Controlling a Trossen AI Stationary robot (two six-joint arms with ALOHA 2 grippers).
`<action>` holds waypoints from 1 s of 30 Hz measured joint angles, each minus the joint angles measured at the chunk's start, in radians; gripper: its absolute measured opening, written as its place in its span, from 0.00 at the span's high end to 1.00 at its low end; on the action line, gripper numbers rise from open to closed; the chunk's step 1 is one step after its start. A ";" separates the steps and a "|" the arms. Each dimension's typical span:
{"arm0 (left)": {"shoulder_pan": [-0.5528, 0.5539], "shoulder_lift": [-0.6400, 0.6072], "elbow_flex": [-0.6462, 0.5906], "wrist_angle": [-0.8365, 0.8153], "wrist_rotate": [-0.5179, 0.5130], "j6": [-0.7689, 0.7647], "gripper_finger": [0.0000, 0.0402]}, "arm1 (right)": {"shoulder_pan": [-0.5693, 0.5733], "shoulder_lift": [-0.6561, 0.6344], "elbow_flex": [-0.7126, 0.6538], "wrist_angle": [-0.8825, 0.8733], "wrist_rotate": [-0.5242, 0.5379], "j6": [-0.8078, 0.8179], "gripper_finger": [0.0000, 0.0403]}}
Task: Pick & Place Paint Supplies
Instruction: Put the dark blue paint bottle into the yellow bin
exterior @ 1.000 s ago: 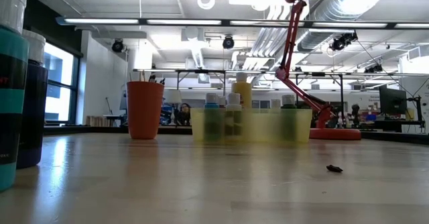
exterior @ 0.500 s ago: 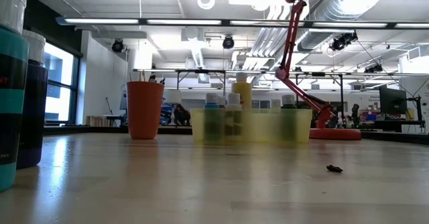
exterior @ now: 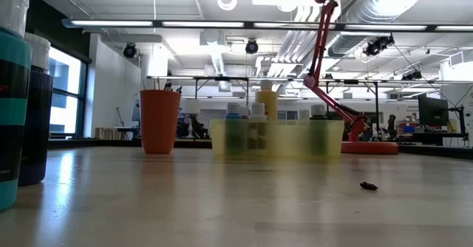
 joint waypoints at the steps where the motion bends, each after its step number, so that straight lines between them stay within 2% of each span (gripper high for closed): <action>1: -0.013 0.014 -0.001 -0.006 0.013 0.012 1.00 | -0.001 -0.001 0.000 0.000 0.001 0.002 0.87; 6: -0.040 0.093 0.001 -0.057 0.076 0.049 0.92 | -0.003 -0.002 0.000 -0.011 0.001 0.030 0.87; 10: -0.039 0.162 0.000 -0.142 0.085 0.075 0.79 | -0.003 -0.002 0.000 -0.028 0.027 0.033 0.87; 17: -0.039 0.240 0.000 -0.131 0.123 0.109 0.58 | -0.003 -0.001 0.000 -0.029 0.054 0.033 0.87; 22: -0.039 0.309 0.000 -0.144 0.127 0.111 0.53 | -0.003 -0.001 0.000 -0.037 0.054 0.031 0.87; 30: -0.039 0.417 -0.001 -0.082 0.209 0.111 0.50 | -0.004 -0.001 0.000 -0.097 0.054 0.023 0.87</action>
